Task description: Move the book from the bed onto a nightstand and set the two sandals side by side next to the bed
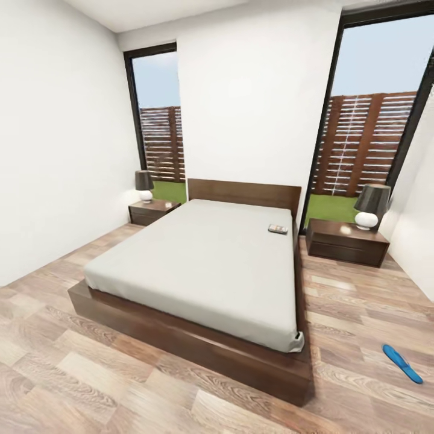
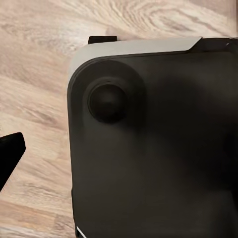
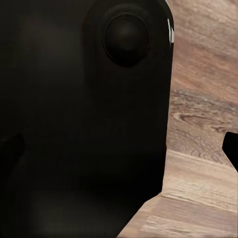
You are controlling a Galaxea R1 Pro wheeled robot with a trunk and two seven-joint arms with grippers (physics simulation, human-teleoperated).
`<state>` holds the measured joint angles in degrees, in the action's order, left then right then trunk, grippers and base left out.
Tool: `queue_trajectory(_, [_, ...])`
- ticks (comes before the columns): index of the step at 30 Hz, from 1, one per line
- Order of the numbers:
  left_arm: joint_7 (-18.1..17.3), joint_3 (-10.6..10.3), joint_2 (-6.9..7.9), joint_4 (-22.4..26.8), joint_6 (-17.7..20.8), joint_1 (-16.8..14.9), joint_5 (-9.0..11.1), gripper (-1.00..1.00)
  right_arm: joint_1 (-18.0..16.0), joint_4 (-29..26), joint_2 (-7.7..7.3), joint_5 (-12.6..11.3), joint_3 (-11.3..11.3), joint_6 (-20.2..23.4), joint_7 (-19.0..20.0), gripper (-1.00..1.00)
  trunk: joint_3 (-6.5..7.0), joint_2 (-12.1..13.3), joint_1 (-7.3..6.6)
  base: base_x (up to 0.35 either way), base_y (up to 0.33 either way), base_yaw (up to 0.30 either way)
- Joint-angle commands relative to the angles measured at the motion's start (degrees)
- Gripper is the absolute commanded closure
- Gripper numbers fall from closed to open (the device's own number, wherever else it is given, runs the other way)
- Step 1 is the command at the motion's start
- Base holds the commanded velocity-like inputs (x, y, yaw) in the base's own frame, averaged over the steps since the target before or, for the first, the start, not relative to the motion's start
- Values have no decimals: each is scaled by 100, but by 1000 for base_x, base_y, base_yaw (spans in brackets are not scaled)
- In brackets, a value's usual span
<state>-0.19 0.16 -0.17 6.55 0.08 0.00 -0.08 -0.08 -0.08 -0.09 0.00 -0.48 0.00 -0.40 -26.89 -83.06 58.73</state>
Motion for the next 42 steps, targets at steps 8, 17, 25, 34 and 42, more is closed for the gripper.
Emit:
queue_trajectory(8, [-4, 2, 0, 4, -3, 0, -1, -100, -1, -1, 0, 0, -4, -2, -4, -100, -4, -2, 0, 0, 0, -217])
queue_trajectory(17, [-7, -7, -10, 67, -78, 1, -8, -100, -1, -22, 0, 7, -5, -5, -4, -100, -4, -2, 0, 0, 0, -140])
queue_trajectory(25, [-6, -2, -31, 656, -349, 0, -9, -100, -1, -156, -6, 15, 2, -12, -4, -100, -4, -2, 0, 0, 0, -56])
queue_trajectory(34, [-4, 1, -30, 1601, -441, -3, -10, -100, -1, -919, -9, 18, 4, -610, -4, -100, -4, -2, 0, 0, 0, -5])
queue_trajectory(42, [-2, 1, -37, 1921, -449, -8, -10, -100, -1, -1151, -24, 16, 0, -1077, -32, -100, -4, -2, 0, 0, 0, 0])
